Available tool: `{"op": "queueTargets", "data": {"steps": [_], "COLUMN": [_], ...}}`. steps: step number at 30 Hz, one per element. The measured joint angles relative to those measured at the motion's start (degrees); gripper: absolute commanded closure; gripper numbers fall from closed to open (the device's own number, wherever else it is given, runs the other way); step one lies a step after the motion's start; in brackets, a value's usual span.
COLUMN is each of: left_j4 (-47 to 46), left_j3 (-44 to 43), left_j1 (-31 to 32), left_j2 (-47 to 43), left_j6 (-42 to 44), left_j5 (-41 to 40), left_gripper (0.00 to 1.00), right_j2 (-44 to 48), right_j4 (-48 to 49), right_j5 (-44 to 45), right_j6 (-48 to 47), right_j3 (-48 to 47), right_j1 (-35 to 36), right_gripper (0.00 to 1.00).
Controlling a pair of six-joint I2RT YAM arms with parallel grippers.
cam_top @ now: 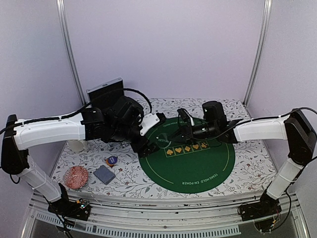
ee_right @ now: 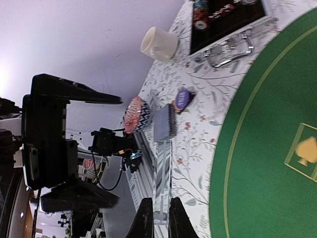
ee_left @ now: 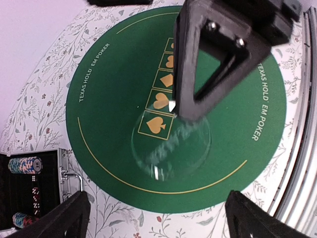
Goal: Distribute texas hold em gaming equipment
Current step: Pass from the left arm to the right
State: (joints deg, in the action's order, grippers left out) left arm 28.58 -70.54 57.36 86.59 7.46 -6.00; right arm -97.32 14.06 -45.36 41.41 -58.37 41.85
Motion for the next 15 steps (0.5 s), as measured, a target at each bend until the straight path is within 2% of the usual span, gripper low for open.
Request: {"op": "queueTargets", "data": {"steps": [4,10,15], "left_j4": [0.02,-0.13,-0.28], "left_j3": [0.0,0.76,3.5], "left_j1": [0.0,-1.62,-6.03], "left_j2": [0.0,0.02,0.68], "left_j6": [-2.16,-5.7,-9.01], "left_j5": [0.46,1.51,3.02], "left_gripper": [0.02,0.02,0.02], "right_j2": [6.71,17.53,19.34], "right_j4": [-3.41,-9.38,-11.85], "right_j5": [1.95,6.19,7.43], "right_j6": [-1.77,-5.73,-9.11], "right_j3": [8.02,18.84,23.5], "right_j1": [-9.25,-29.11,-39.41], "right_gripper": [0.98,0.99,0.99]}}
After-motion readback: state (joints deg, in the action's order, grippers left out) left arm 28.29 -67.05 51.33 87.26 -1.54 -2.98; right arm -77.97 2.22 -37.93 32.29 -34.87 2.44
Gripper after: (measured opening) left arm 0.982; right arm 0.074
